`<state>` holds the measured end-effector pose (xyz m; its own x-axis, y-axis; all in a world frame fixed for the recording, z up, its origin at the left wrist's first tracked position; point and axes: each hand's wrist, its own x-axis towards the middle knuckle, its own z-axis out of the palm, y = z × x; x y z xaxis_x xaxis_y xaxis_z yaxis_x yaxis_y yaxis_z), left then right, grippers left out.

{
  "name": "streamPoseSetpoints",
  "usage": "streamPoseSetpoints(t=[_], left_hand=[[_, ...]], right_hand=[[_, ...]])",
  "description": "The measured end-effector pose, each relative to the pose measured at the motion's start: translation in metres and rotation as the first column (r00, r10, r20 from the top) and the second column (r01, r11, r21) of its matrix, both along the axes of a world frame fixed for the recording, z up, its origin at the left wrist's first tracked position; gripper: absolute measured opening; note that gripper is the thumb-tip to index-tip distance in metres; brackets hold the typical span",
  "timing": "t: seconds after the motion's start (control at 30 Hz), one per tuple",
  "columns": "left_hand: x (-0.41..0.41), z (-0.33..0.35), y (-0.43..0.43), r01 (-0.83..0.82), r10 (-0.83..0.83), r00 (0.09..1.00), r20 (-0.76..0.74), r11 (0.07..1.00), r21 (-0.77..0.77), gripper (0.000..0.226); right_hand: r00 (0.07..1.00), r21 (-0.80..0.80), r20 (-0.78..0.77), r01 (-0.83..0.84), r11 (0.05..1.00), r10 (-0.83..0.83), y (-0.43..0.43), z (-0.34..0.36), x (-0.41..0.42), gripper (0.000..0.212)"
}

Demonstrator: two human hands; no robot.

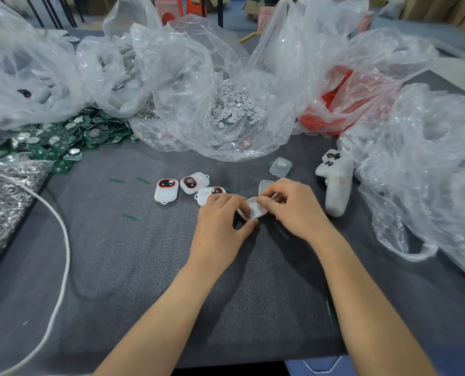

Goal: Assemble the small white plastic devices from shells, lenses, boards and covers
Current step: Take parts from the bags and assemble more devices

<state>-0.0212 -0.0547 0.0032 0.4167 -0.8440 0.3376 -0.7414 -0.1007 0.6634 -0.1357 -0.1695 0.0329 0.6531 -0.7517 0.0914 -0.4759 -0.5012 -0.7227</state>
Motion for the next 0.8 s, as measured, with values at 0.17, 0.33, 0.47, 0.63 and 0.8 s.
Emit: streamPoseSetpoints(t=[0.17,0.33,0.47,0.63,0.8], left_hand=[[-0.001,0.003,0.003,-0.039,0.014,0.990,-0.138,0.983,-0.180,0.031],[0.066,0.009,0.012,-0.270,0.280,0.960,-0.010,0.915,-0.300,0.028],[0.181,0.009,0.023,-0.590,0.556,0.787,0.266,0.805,0.061,0.048],[0.248,0.008,0.046,-0.708,0.493,0.681,0.542,0.633,0.313,0.042],[0.257,0.015,0.045,-0.655,0.403,0.682,0.610,0.708,0.264,0.031]], right_hand=[[0.987,-0.006,0.144,0.070,0.998,-0.068,0.000,-0.003,-0.001,0.010],[0.999,-0.129,0.034,-0.009,0.992,0.014,0.001,-0.011,0.001,0.008],[0.996,-0.117,0.052,-0.063,0.991,0.069,0.005,-0.011,0.003,0.009],[0.994,-0.078,0.048,-0.098,0.992,0.102,0.009,-0.010,0.005,0.009],[0.994,-0.090,0.043,-0.095,0.991,0.099,0.009,-0.009,0.005,0.009]])
